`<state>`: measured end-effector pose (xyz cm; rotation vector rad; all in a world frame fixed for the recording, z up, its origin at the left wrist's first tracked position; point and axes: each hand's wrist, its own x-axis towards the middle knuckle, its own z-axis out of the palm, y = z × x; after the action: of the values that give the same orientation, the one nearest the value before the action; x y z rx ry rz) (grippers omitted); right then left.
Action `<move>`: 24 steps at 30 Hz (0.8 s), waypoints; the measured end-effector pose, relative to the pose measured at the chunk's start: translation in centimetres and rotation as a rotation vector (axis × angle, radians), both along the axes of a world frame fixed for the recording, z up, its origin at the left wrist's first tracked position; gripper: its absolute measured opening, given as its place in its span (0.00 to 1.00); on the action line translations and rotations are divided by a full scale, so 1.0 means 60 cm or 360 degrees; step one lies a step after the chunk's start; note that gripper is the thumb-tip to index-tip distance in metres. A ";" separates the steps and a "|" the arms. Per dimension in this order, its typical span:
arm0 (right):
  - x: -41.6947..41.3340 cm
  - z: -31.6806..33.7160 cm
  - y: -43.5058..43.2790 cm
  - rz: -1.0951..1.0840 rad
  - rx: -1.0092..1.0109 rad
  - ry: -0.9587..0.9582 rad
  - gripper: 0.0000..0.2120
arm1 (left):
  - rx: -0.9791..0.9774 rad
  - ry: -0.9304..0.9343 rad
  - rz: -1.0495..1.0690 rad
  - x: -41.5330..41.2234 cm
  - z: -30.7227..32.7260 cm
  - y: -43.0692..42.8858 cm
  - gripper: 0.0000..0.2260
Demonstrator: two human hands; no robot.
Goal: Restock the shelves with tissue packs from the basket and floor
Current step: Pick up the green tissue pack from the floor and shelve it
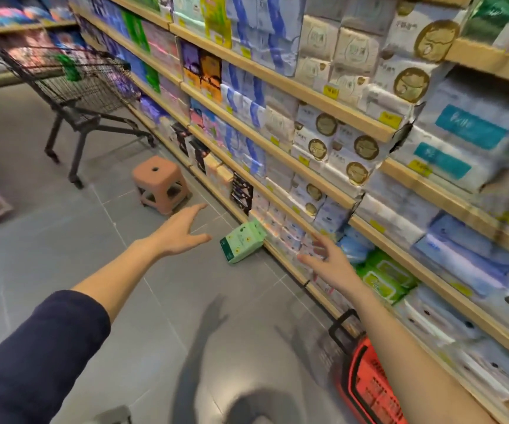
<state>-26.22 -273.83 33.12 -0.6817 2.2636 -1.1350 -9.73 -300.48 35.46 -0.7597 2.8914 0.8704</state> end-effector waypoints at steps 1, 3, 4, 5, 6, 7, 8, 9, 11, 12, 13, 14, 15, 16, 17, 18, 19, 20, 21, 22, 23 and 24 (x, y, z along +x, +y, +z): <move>-0.002 -0.009 -0.012 0.0007 0.0004 -0.0025 0.32 | -0.0002 -0.0005 0.0007 -0.003 -0.004 -0.009 0.35; -0.006 -0.025 -0.037 0.0027 0.0018 -0.0082 0.32 | 0.0005 -0.0016 0.0025 -0.010 -0.014 -0.030 0.35; -0.007 -0.034 -0.050 0.0036 0.0024 -0.0108 0.32 | 0.0006 -0.0023 0.0034 -0.014 -0.019 -0.043 0.35; -0.009 -0.042 -0.063 0.0046 0.0034 -0.0134 0.33 | 0.0004 -0.0030 0.0042 -0.019 -0.023 -0.057 0.35; -0.012 -0.051 -0.076 0.0056 0.0045 -0.0161 0.34 | 0.0003 -0.0037 0.0051 -0.026 -0.028 -0.070 0.34; -0.015 -0.060 -0.090 0.0061 0.0059 -0.0193 0.34 | 0.0009 -0.0044 0.0059 -0.034 -0.032 -0.084 0.34; -0.019 -0.070 -0.104 0.0062 0.0073 -0.0228 0.34 | 0.0018 -0.0052 0.0064 -0.042 -0.039 -0.099 0.34; -0.023 -0.080 -0.118 0.0054 0.0087 -0.0266 0.35 | 0.0030 -0.0059 0.0064 -0.052 -0.045 -0.115 0.33; -0.033 -0.103 -0.152 0.0014 0.0115 -0.0331 0.36 | 0.0045 -0.0080 0.0050 -0.072 -0.061 -0.155 0.33; -0.038 -0.113 -0.171 -0.0006 0.0130 -0.0351 0.36 | 0.0051 -0.0097 0.0041 -0.083 -0.072 -0.180 0.34; -0.044 -0.124 -0.192 -0.0030 0.0144 -0.0373 0.36 | 0.0062 -0.0116 0.0027 -0.096 -0.082 -0.207 0.34; -0.051 -0.135 -0.214 -0.0058 0.0152 -0.0399 0.36 | 0.0076 -0.0141 0.0007 -0.112 -0.092 -0.235 0.34; -0.058 -0.146 -0.236 -0.0091 0.0158 -0.0433 0.36 | 0.0087 -0.0167 -0.0024 -0.128 -0.102 -0.263 0.34; -0.065 -0.159 -0.261 -0.0121 0.0157 -0.0465 0.37 | 0.0095 -0.0200 -0.0063 -0.146 -0.113 -0.294 0.34; -0.072 -0.171 -0.287 -0.0153 0.0164 -0.0497 0.37 | 0.0099 -0.0227 -0.0109 -0.165 -0.122 -0.325 0.34; -0.078 -0.181 -0.313 -0.0193 0.0177 -0.0536 0.37 | 0.0105 -0.0261 -0.0155 -0.184 -0.128 -0.357 0.34; -0.082 -0.189 -0.340 -0.0246 0.0195 -0.0580 0.37 | 0.0108 -0.0290 -0.0207 -0.204 -0.132 -0.388 0.35; -0.086 -0.197 -0.366 -0.0302 0.0200 -0.0614 0.36 | 0.0108 -0.0318 -0.0265 -0.225 -0.136 -0.417 0.35; -0.090 -0.203 -0.392 -0.0350 0.0199 -0.0640 0.36 | 0.0112 -0.0341 -0.0324 -0.246 -0.138 -0.445 0.35; -0.093 -0.208 -0.415 -0.0397 0.0190 -0.0661 0.35 | 0.0123 -0.0366 -0.0376 -0.266 -0.140 -0.470 0.34; -0.096 -0.213 -0.437 -0.0447 0.0181 -0.0684 0.35 | 0.0126 -0.0385 -0.0422 -0.286 -0.144 -0.493 0.35; -0.098 -0.218 -0.456 -0.0493 0.0166 -0.0700 0.36 | 0.0123 -0.0405 -0.0457 -0.305 -0.150 -0.513 0.35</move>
<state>-32.12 -301.19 20.02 -0.0266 2.0642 -1.1598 -28.01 -331.23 26.43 -0.3999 2.6366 0.7824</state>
